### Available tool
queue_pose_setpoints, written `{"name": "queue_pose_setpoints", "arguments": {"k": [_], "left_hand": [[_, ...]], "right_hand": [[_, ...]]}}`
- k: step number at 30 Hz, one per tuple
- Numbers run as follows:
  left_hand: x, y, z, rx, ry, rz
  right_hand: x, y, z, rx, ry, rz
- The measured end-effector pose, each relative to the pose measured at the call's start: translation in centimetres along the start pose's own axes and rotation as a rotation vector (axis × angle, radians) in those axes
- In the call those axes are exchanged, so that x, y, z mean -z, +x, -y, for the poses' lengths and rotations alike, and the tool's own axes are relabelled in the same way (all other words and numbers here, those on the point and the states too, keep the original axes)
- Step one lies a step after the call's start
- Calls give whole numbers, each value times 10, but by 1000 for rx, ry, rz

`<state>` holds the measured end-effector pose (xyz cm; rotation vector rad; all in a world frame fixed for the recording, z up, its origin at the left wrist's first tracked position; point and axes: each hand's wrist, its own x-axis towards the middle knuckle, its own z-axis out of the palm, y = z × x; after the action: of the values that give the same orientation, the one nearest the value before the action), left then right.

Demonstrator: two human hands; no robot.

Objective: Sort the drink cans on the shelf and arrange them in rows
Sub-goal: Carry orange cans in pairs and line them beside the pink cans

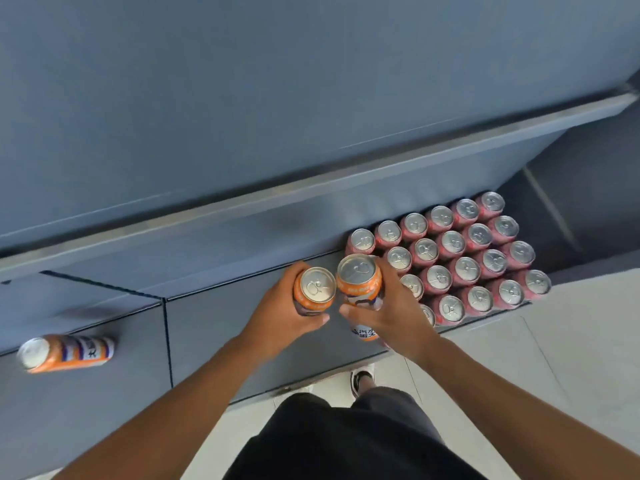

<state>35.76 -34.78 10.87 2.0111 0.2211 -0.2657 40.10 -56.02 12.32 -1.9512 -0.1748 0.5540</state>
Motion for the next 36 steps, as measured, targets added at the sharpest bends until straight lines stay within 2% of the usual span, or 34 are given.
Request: {"name": "queue_pose_setpoints", "arguments": {"k": [9,15,21,26,31,36], "left_hand": [[-28,35,15,83,106,-59],[-40,47,38,116,151,-182],[-38,64,49,117,154,-280],[-43,83,59,171,146,-345],[-59,99,73,220,95,-415],[-67,111,85,219,5,-474]], "right_hand": [[20,63,-32,81,-92,60],[15,84,-39,95,-94,133],[7,108,-40,153,-121,115],[-4,131,-54,179,-237,43],[-11,143,-73,239,-564,-70],[-23,147,-85,229,-651,-136]]}}
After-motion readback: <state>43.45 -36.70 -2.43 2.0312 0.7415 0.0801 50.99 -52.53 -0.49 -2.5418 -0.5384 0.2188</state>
